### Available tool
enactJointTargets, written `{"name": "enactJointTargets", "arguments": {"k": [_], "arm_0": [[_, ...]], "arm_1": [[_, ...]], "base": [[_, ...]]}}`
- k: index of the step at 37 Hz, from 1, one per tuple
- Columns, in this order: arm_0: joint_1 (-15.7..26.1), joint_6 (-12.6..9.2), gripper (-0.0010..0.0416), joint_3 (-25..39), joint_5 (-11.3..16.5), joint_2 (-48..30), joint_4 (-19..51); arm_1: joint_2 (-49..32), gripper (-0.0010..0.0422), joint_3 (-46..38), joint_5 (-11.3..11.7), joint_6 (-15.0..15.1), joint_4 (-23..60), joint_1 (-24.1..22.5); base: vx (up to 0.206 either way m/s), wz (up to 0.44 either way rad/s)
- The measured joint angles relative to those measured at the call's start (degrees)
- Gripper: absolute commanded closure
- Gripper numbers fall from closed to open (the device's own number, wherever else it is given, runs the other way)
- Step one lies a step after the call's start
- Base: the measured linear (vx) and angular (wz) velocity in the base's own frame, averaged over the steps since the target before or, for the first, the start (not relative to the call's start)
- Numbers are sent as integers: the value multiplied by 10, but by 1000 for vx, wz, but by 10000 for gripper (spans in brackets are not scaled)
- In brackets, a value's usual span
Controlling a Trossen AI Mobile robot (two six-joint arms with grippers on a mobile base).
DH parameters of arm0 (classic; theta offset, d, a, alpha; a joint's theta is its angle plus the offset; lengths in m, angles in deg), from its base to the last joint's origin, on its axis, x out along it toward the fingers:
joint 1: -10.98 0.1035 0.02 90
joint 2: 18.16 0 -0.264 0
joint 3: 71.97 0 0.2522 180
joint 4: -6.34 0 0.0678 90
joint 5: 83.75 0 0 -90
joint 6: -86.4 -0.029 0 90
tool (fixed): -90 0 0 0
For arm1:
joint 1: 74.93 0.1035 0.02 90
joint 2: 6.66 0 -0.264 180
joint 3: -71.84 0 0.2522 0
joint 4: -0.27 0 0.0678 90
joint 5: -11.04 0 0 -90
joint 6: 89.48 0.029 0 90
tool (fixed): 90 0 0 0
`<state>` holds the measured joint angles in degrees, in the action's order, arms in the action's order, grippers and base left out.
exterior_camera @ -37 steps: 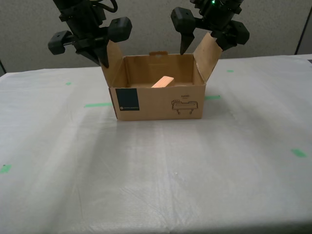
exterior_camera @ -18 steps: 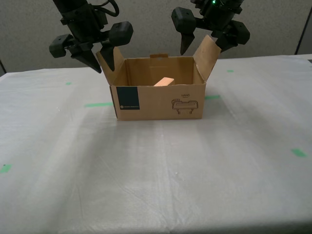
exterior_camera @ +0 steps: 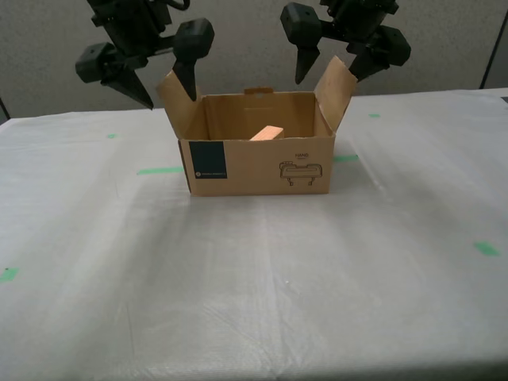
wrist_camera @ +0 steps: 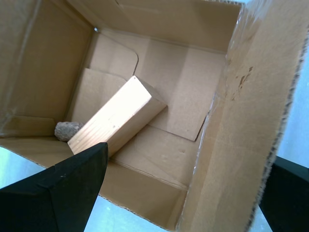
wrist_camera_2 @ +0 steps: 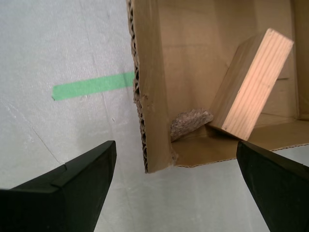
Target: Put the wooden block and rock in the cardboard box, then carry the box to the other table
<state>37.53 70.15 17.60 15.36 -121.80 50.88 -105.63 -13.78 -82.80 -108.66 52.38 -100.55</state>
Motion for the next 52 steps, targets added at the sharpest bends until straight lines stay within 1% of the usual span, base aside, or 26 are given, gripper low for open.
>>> {"name": "enactJointTargets", "arguments": {"k": [3, 10, 12, 22, 32, 39, 46, 52], "arm_0": [[0, 0, 21, 0, -1, 9, 7], [0, 14, 16, 0, -32, 41, 34], [0, 15, 16, 0, -36, 54, 40], [0, 15, 16, 0, -39, 135, 59], [0, 15, 16, 0, -40, 230, 74], [0, 16, 16, 0, -40, 289, 98], [0, 17, 16, 0, -40, 325, 118], [0, 17, 16, 0, -40, 343, 127]], "arm_1": [[17, 67, -2, 3, 0, 1, 1], [58, 67, -12, 3, 2, 7, 2], [68, 67, -17, 3, 3, 8, 2], [113, 67, -45, 3, 4, 23, 2], [176, 67, -49, 6, 4, 26, 1], [230, 67, -49, 22, 7, 48, 0], [283, 67, -48, 53, 8, 70, -2], [320, 66, -48, 62, 11, 85, -3]], "base": [[0, 0], [0, 0], [0, 0], [0, 0], [0, 0], [0, 0], [0, 0], [0, 0]]}}
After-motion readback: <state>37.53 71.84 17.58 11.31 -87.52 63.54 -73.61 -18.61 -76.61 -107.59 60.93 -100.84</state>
